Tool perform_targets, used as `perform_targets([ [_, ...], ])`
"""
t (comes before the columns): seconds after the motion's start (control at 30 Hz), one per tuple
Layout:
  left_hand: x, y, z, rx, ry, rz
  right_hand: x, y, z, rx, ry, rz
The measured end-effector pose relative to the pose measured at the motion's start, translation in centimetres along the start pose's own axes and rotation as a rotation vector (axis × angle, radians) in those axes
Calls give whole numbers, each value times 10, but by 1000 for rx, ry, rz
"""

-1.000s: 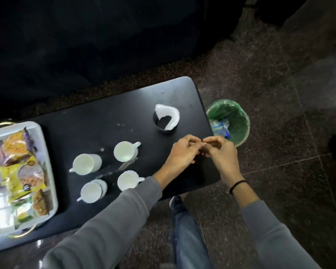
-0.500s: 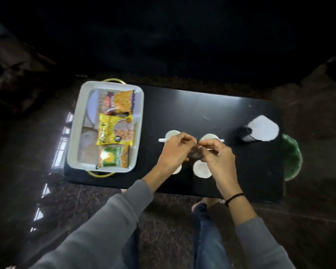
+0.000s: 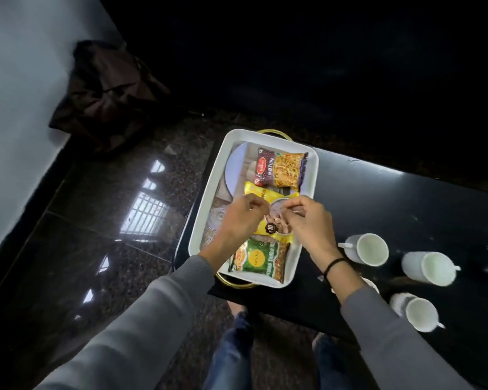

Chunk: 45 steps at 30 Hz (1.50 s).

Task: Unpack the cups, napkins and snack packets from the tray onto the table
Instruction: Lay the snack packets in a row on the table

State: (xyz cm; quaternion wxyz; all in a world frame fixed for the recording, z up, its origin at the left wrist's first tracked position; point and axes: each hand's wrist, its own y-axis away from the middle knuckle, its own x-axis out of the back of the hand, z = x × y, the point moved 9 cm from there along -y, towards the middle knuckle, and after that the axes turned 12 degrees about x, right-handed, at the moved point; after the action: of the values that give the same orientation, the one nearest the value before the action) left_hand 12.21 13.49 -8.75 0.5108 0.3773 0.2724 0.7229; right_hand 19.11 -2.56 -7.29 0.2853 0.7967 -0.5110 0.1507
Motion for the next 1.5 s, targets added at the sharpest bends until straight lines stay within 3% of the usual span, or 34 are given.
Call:
perform_targets([
  [0.23,24,-77,20,-34,-80,152,-1,-63,17,-45,120,146],
  [0.5,-1,-109,40,-7,-89,46,-7,-93,44,-152,-28,184],
  [0.6,-2,-111,42,-23,119,-35,-12,-99,49,-162,-205,181],
  [0.73,5,-105,56,-146,316,-134,-13,-103,50,-142,-430,115],
  [0.87,11,-97,71,-240,468,-193,-8,-104,44,-125,-498,0],
  [1.07,10,-81,100,-364,383,-213,27,-108,28,5,-535,-6],
  [1.2,-7,-71,113,-327,390,-232,41,-110,20,73,-468,-130],
  [1.33,-42,-66,117,-221,332,-292,58,-107,46,-73,-734,-34],
  [1.5,-79,-67,104,-57,308,-269,75,-92,78,-168,-703,-60],
])
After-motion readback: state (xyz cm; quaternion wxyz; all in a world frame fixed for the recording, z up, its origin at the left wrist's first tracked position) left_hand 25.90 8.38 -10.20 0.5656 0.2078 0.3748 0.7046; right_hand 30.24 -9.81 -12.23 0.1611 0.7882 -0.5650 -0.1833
